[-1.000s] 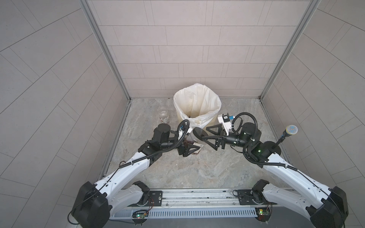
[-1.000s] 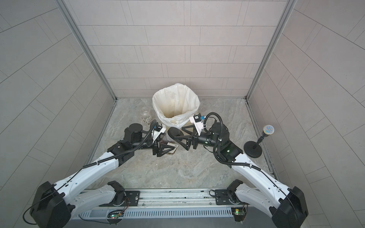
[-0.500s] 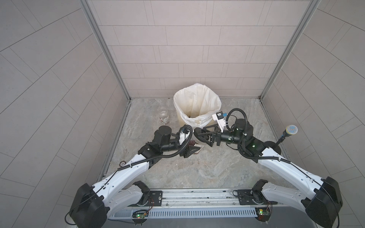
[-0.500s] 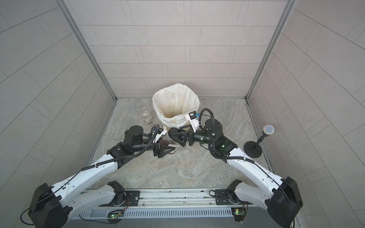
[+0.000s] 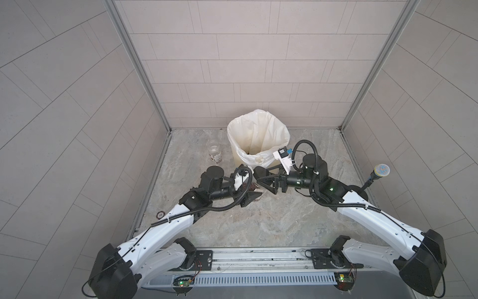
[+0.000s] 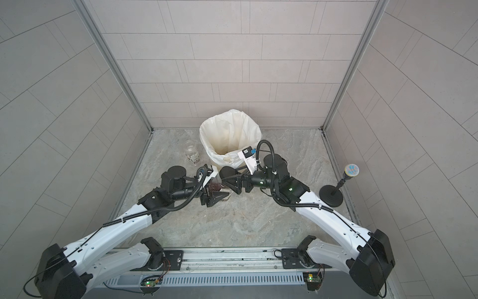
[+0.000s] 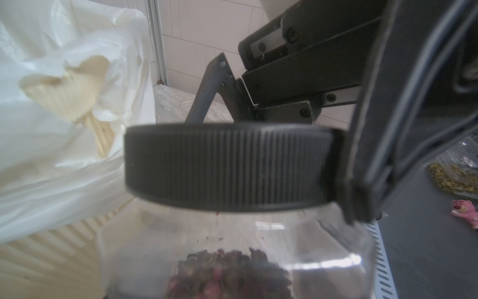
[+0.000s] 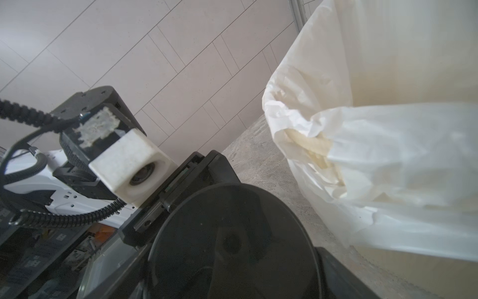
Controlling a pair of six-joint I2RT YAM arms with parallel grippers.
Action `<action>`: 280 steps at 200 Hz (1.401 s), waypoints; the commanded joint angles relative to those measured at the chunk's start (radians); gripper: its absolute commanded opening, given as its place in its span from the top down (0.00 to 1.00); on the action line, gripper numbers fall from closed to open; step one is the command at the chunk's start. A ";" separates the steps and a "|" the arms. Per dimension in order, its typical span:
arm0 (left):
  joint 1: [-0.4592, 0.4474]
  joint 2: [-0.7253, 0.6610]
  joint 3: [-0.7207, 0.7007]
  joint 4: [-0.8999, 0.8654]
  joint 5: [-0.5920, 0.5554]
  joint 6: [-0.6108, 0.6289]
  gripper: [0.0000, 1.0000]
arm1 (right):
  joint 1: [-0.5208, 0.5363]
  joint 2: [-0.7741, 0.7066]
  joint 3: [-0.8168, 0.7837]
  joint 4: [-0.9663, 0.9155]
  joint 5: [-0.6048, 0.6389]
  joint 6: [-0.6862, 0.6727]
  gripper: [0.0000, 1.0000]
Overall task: Empty the moldy dried flower tea in the jars
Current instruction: Unscrew the lid from the jar.
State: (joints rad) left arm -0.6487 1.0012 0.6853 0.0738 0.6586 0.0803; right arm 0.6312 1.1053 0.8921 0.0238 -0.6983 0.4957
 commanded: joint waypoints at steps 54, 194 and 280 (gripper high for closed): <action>-0.005 0.021 0.076 -0.012 0.258 -0.044 0.32 | -0.006 -0.040 -0.057 0.194 -0.241 -0.165 0.20; -0.002 0.033 0.189 -0.243 0.144 0.164 0.33 | -0.036 -0.193 -0.038 -0.083 -0.192 -0.356 0.00; -0.059 0.009 0.155 -0.244 -0.250 0.391 0.33 | -0.023 -0.051 0.263 -0.544 0.004 -0.226 0.00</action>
State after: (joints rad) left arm -0.6888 1.0210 0.8474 -0.1799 0.5514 0.3855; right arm 0.5957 1.0477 1.0988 -0.3492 -0.7628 0.2604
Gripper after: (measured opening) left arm 0.804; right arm 0.999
